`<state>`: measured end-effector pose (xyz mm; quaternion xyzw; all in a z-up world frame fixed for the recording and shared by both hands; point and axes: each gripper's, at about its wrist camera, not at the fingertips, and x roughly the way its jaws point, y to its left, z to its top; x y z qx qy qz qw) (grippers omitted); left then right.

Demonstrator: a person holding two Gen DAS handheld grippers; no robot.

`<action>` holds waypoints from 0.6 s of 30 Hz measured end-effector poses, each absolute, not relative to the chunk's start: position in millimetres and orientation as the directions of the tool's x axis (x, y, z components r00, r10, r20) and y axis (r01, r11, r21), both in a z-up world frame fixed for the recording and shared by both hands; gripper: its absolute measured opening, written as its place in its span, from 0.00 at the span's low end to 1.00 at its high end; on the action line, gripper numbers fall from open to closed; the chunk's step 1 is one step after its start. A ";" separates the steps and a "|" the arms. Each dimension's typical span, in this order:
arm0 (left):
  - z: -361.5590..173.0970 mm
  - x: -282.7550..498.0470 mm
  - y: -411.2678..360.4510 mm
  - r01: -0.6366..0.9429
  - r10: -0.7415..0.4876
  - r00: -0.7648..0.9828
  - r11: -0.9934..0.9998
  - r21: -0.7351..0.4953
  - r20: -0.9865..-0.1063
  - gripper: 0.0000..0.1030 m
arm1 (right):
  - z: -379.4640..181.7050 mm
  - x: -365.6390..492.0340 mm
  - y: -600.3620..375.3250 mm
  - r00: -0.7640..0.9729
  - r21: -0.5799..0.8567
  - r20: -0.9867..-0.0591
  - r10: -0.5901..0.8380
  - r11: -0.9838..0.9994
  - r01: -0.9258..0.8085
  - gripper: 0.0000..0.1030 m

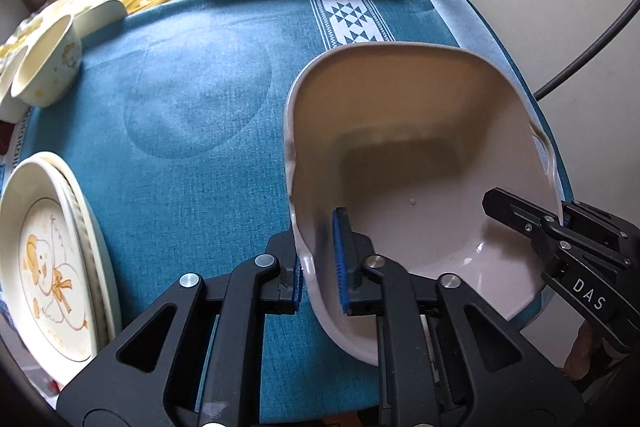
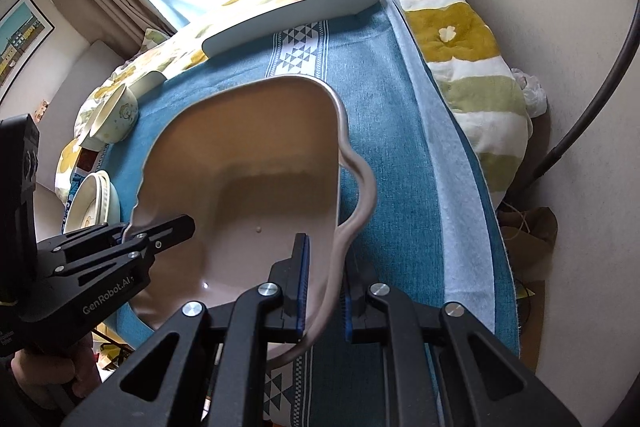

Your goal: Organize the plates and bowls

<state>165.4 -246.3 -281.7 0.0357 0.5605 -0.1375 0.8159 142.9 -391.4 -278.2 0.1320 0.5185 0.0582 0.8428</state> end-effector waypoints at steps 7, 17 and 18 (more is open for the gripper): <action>-272.8 160.5 -249.2 0.277 -0.170 0.391 0.959 -0.060 -0.905 0.81 | -274.8 140.3 -401.0 0.490 0.360 -0.827 0.278 0.929 0.081 0.59; -212.9 133.1 -218.5 0.232 -0.180 0.433 0.969 -0.084 -0.883 0.81 | -214.8 124.7 -398.6 0.565 0.346 -0.779 0.273 0.938 0.022 0.59; -199.9 128.3 -211.0 0.220 -0.182 0.449 0.971 -0.089 -0.875 0.81 | -203.0 123.3 -394.4 0.577 0.342 -0.767 0.281 0.940 -0.003 0.59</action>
